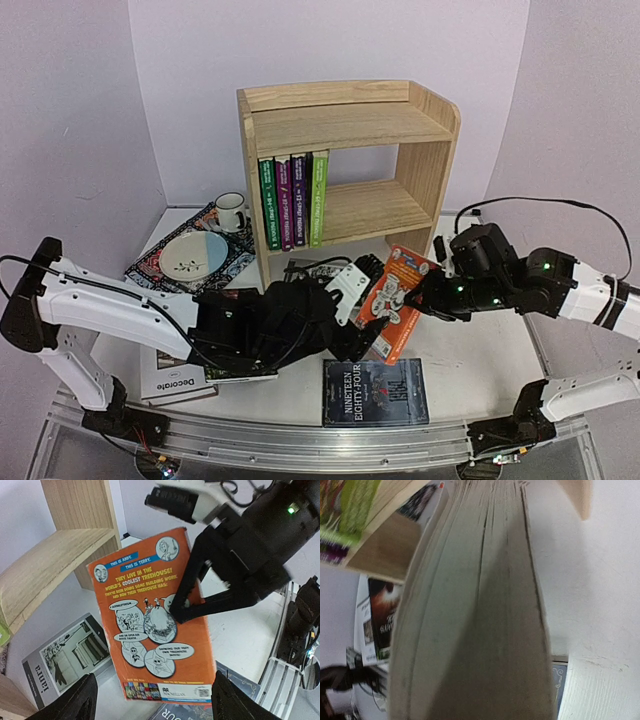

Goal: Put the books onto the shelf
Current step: Place the book on the shelf.

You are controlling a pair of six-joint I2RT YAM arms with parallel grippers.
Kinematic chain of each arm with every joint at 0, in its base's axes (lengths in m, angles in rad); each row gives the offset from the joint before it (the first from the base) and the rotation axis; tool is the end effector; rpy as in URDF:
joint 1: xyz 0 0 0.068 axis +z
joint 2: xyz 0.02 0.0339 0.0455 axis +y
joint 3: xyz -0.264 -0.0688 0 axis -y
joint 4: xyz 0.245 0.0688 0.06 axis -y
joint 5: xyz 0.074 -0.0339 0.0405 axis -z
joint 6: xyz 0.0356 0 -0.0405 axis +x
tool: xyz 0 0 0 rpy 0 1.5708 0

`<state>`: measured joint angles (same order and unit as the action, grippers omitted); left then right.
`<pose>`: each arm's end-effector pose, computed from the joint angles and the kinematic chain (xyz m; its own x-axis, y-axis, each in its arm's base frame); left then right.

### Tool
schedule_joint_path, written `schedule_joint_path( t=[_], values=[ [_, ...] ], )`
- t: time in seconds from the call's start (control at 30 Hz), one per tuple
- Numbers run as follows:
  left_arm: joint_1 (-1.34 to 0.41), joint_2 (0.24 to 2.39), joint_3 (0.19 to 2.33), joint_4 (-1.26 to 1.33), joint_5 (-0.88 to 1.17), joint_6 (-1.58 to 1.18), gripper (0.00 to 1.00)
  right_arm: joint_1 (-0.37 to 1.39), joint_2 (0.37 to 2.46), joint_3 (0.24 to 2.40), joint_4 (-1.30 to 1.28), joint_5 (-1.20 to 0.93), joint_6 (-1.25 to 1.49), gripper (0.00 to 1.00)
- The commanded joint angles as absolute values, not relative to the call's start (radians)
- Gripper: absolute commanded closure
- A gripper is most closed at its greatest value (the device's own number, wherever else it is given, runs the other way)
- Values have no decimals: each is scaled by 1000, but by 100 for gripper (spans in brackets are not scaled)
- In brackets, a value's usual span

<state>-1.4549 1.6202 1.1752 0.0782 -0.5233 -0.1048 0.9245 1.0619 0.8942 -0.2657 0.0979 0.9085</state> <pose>0.0614 -0.3733 0.2883 -0.1256 0.2953 -0.9471 0.7977 0.5977 0.0806 0.1487 0.1913 0.3164 -0.7399 0.3223 -0.5904 -0.2563 0.6765 0.6904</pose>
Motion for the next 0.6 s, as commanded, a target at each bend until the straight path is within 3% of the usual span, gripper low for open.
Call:
schedule_joint_path(
  t=[0.0, 0.33, 0.57],
  values=[
    [-1384, 1482, 1088, 101, -327, -222, 20, 927, 1046, 989, -254, -213, 527, 100],
    [-1323, 1287, 904, 98, -309, -310, 14, 927, 961, 1000, -308, -34, 283, 100],
    [-1286, 1228, 855, 54, -335, -362, 10, 927, 960, 1025, -190, 119, 168, 100]
  ],
)
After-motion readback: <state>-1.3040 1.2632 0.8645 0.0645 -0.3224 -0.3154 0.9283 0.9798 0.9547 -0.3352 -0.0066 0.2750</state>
